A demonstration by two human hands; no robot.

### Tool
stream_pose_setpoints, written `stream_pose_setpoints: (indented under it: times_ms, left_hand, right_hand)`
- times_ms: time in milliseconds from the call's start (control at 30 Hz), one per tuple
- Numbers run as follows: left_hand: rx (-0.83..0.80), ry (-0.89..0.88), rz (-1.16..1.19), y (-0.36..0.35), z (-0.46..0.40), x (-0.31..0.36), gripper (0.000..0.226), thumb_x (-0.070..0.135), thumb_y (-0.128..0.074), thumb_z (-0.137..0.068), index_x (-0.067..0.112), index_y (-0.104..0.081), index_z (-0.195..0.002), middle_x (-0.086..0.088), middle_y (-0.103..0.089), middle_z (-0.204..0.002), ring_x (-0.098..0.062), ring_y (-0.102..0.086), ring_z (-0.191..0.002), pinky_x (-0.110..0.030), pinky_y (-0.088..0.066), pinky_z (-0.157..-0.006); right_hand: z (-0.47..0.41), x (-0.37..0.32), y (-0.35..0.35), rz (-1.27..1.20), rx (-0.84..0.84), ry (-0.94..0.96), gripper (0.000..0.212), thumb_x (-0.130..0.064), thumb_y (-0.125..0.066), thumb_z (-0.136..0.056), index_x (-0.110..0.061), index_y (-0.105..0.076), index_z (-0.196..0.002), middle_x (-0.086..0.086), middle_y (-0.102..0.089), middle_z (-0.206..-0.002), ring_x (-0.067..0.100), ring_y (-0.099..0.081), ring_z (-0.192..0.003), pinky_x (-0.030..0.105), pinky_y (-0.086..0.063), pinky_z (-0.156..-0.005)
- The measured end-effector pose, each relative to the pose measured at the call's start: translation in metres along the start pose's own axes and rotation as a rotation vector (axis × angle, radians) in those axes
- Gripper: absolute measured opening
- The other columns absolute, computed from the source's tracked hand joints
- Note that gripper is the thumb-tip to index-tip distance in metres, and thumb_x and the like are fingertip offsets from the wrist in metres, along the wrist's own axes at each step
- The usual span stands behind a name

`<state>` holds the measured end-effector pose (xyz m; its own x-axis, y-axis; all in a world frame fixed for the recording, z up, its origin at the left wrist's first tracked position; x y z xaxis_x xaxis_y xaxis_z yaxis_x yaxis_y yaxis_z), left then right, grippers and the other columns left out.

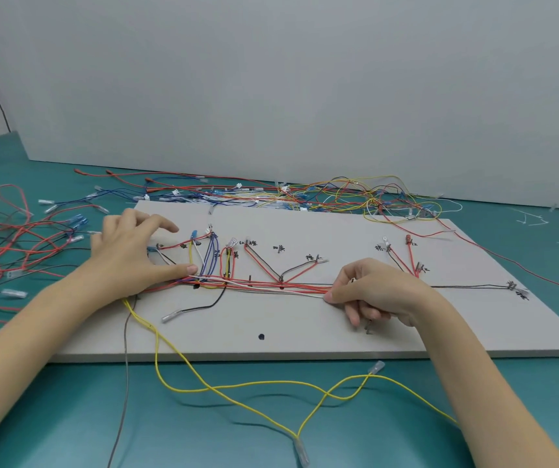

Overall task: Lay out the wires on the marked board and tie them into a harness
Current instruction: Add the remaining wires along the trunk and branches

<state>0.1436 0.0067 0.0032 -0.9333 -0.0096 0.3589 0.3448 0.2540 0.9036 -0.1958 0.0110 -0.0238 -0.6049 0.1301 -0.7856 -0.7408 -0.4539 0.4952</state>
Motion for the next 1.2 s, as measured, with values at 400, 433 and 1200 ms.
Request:
stream_pose_setpoints:
  times_ms: [400, 433, 1200]
  left_hand:
    - [0.028, -0.482, 0.263, 0.004, 0.022, 0.090, 0.008, 0.019, -0.079, -0.079, 0.026, -0.078, -0.084, 0.009, -0.067, -0.088, -0.016, -0.059, -0.090, -0.036, -0.044, -0.085]
    - [0.006, -0.498, 0.252, 0.000, 0.022, 0.098, 0.006, 0.025, -0.078, -0.080, 0.028, -0.078, -0.085, 0.011, -0.066, -0.088, -0.014, -0.057, -0.090, -0.035, -0.044, -0.085]
    - [-0.188, -0.600, 0.215, -0.044, 0.034, 0.161, 0.050, -0.002, -0.059, -0.085, 0.032, -0.067, -0.120, 0.014, -0.053, -0.114, -0.006, -0.042, -0.110, -0.022, -0.034, -0.095]
  right_hand:
    - [0.000, 0.001, 0.003, 0.023, 0.058, 0.000, 0.021, -0.014, -0.073, -0.084, -0.009, -0.055, -0.074, 0.009, -0.065, -0.054, 0.009, -0.037, -0.031, 0.016, -0.024, -0.033]
    - [0.000, 0.001, 0.004, 0.021, 0.053, 0.002, 0.021, -0.014, -0.073, -0.084, -0.009, -0.056, -0.074, 0.009, -0.065, -0.055, 0.009, -0.039, -0.032, 0.016, -0.025, -0.033]
    - [0.015, 0.023, 0.045, -0.067, 0.037, -0.033, 0.006, -0.008, -0.069, -0.087, -0.004, -0.074, -0.086, 0.007, -0.062, -0.063, 0.010, -0.049, -0.044, 0.018, -0.041, -0.041]
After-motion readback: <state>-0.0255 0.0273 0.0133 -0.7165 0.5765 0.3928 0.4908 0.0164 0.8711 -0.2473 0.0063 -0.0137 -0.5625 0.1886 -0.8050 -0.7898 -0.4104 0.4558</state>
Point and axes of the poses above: each hand's wrist, its own z-axis away from the middle knuckle, its own y-axis out of the back of the hand, x = y × z, the point moved 9 cm from there along -z, towards the middle knuckle
